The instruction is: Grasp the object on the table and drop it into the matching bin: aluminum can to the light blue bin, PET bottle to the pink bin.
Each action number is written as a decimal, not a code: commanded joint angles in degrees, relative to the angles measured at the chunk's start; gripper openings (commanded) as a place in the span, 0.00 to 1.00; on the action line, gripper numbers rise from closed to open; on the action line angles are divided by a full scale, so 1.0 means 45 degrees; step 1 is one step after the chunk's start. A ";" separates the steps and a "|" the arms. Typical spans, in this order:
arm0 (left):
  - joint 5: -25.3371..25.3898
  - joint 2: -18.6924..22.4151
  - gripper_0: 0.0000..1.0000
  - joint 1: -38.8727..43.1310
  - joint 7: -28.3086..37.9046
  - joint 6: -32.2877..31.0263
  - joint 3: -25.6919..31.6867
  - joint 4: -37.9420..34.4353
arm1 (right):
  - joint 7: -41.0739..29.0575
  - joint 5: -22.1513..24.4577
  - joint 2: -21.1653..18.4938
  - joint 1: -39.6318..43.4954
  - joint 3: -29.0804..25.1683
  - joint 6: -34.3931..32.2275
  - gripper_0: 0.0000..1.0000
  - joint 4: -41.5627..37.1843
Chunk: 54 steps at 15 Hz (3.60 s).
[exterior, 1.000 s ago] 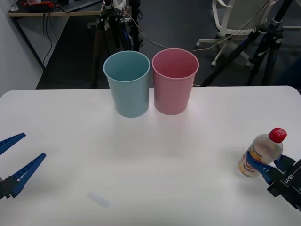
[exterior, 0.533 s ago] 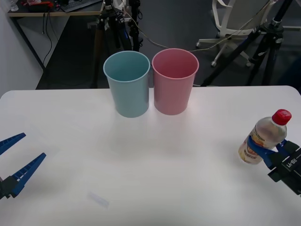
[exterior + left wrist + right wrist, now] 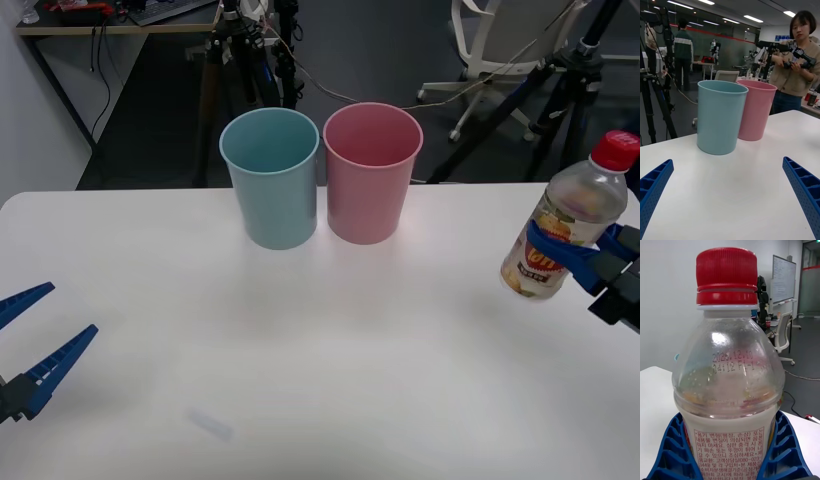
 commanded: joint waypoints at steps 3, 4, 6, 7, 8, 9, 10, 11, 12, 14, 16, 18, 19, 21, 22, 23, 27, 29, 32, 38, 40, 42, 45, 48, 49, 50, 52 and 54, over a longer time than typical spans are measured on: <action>0.0000 0.0000 1.00 0.0000 0.0000 0.0000 0.0000 0.0000 | -0.0399 -0.2533 -0.2481 0.0239 -0.1499 0.1603 0.00 -0.1671; 0.0000 0.0000 1.00 0.0000 0.0000 0.0000 0.0000 0.0000 | -0.0497 -0.2845 -0.2793 0.0239 -0.1792 0.1877 0.00 -0.1886; 0.0000 0.0000 1.00 0.0000 0.0000 0.0000 0.0000 0.0000 | -0.0712 -0.4036 -0.3672 0.0239 -0.2437 0.2209 0.00 -0.2276; 0.0000 0.0000 1.00 0.0000 0.0000 0.0000 0.0000 0.0000 | -0.0751 -0.4466 -0.3926 0.0239 -0.2730 0.2287 0.00 -0.2393; 0.0000 0.0000 1.00 0.0000 0.0000 0.0000 0.0000 0.0000 | -0.0829 -0.4935 -0.4160 0.0259 -0.3042 0.2404 0.00 -0.2550; 0.0000 0.0000 1.00 0.0000 0.0000 0.0000 0.0000 0.0000 | -0.0887 -0.5306 -0.4375 0.0239 -0.3335 0.2482 0.00 -0.2647; 0.0000 0.0000 1.00 0.0000 0.0000 0.0000 0.0000 0.0000 | -0.0926 -0.5697 -0.4590 0.0259 -0.3550 0.2482 0.00 -0.2726; 0.0000 0.0000 1.00 0.0000 0.0000 0.0000 0.0000 0.0000 | -0.0965 -0.6068 -0.4864 0.0259 -0.3784 0.2521 0.00 -0.2784; 0.0000 0.0000 1.00 0.0000 0.0000 0.0000 0.0000 0.0000 | -0.0985 -0.6322 -0.5020 0.0259 -0.3941 0.2580 0.00 -0.2823; 0.0000 0.0000 1.00 0.0000 0.0000 0.0000 0.0000 0.0000 | -0.1004 -0.6322 -0.5098 -0.0112 -0.3941 0.3009 0.00 -0.2921; 0.0000 0.0000 1.00 0.0000 0.0000 0.0000 0.0000 0.0000 | -0.1024 -0.6517 -0.5332 -0.1050 -0.3472 0.3517 0.00 -0.2921; 0.0000 0.0000 1.00 0.0000 0.0000 0.0000 0.0000 0.0000 | -0.1024 -0.6575 -0.5450 -0.2612 -0.2300 0.3966 0.00 -0.2765; 0.0000 0.0000 1.00 0.0000 0.0000 0.0000 0.0000 0.0000 | -0.1044 -0.6595 -0.5352 -0.3491 -0.1558 0.4201 0.00 -0.2706; 0.0000 0.0000 1.00 0.0000 0.0000 0.0000 0.0000 0.0000 | -0.1004 -0.6439 -0.5117 -0.5640 0.0356 0.4845 0.00 -0.2315; 0.0000 0.0000 1.00 0.0000 0.0000 0.0000 0.0000 0.0000 | -0.1004 -0.6439 -0.5020 -0.7007 0.1567 0.5158 0.00 -0.1983; 0.0000 0.0000 1.00 0.0000 0.0000 0.0000 0.0000 0.0000 | -0.0946 -0.6439 -0.4864 -0.8237 0.2661 0.5451 0.00 -0.1612; 0.0000 0.0000 1.00 0.0000 0.0000 0.0000 0.0000 0.0000 | -0.0868 -0.6048 -0.3516 -1.2690 0.6548 0.6076 0.00 0.0614; 0.0000 0.0000 1.00 0.0000 0.0000 0.0000 0.0000 0.0000 | -0.0790 -0.5872 -0.2657 -1.4390 0.7895 0.6252 0.00 0.2021; 0.0000 0.0000 1.00 0.0000 0.0000 0.0000 0.0000 0.0000 | -0.0712 -0.5306 -0.1465 -1.5347 0.8501 0.6330 0.00 0.3642; 0.0000 0.0000 1.00 0.0000 0.0000 0.0000 0.0000 0.0000 | -0.0692 -0.3470 0.0879 -1.5991 0.8598 0.6701 0.00 0.5868; 0.0000 0.0000 1.00 0.0000 0.0000 0.0000 0.0000 0.0000 | -0.0712 -0.2923 0.1660 -1.6401 0.8852 0.6740 0.00 0.6689; 0.0000 0.0000 1.00 0.0000 0.0000 0.0000 0.0000 0.0000 | -0.0712 -0.2357 0.2441 -1.6792 0.9087 0.6740 0.00 0.7528; 0.0000 0.0000 1.00 0.0000 0.0000 0.0000 0.0000 0.0000 | -0.0712 -0.1595 0.3457 -1.7144 0.9243 0.6740 0.00 0.8622; 0.0000 0.0000 1.00 0.0000 0.0000 0.0000 0.0000 0.0000 | -0.0770 -0.0990 0.4004 -1.7222 0.9243 0.6740 0.00 0.9071; 0.0000 0.0000 1.00 0.0000 0.0000 0.0000 0.0000 0.0000 | -0.0770 -0.0990 0.4023 -1.7202 0.9321 0.6740 0.00 0.9071; 0.0000 0.0000 1.00 0.0000 0.0000 0.0000 0.0000 0.0000 | -0.0770 -0.0970 0.4043 -1.7222 0.9438 0.6720 0.00 0.9071; 0.0000 0.0000 1.00 0.0000 0.0000 0.0000 0.0000 0.0000 | -0.0809 -0.0833 0.4101 -1.7202 0.9516 0.6740 0.00 0.9071; 0.0000 0.0000 1.00 0.0000 0.0000 0.0000 0.0000 0.0000 | -0.0868 -0.0736 0.4160 -1.7202 0.9575 0.6740 0.00 0.9071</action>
